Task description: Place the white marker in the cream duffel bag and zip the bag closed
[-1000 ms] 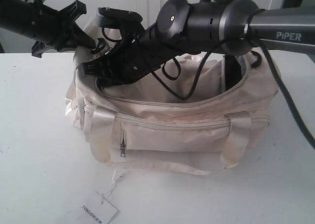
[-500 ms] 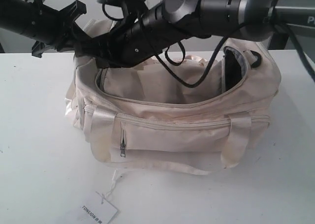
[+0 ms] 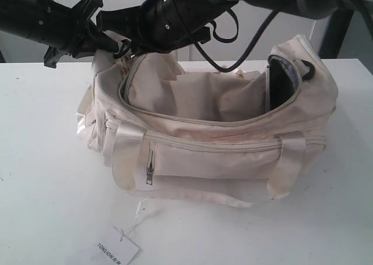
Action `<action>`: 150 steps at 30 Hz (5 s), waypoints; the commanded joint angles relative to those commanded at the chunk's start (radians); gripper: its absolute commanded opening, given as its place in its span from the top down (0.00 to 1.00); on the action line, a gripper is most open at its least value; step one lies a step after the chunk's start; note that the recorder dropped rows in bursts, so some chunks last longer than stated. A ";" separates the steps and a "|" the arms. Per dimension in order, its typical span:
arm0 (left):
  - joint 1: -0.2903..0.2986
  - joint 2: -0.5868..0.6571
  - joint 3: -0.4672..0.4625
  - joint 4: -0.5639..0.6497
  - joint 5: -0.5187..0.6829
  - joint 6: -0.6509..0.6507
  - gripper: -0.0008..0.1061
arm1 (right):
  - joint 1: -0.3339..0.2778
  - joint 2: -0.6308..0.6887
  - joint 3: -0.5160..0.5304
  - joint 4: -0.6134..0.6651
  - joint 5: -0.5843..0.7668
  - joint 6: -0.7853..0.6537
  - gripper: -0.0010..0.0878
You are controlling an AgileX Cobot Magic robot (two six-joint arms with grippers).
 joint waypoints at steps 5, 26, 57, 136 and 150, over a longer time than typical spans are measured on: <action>0.000 0.000 0.000 0.000 -0.002 0.000 0.99 | 0.004 0.019 0.000 0.014 -0.026 0.000 0.67; 0.000 0.000 0.000 0.000 -0.002 0.000 0.99 | 0.010 0.086 -0.003 0.087 -0.089 0.000 0.58; 0.000 0.000 0.000 0.023 -0.004 0.000 0.99 | 0.010 0.032 -0.003 0.001 -0.018 0.124 0.99; 0.000 0.017 0.004 0.034 -0.101 0.004 0.99 | 0.060 0.025 0.000 0.252 0.545 -0.221 0.99; 0.000 0.017 0.004 0.128 -0.107 0.004 0.99 | 0.060 0.004 0.000 0.242 0.516 -0.293 0.99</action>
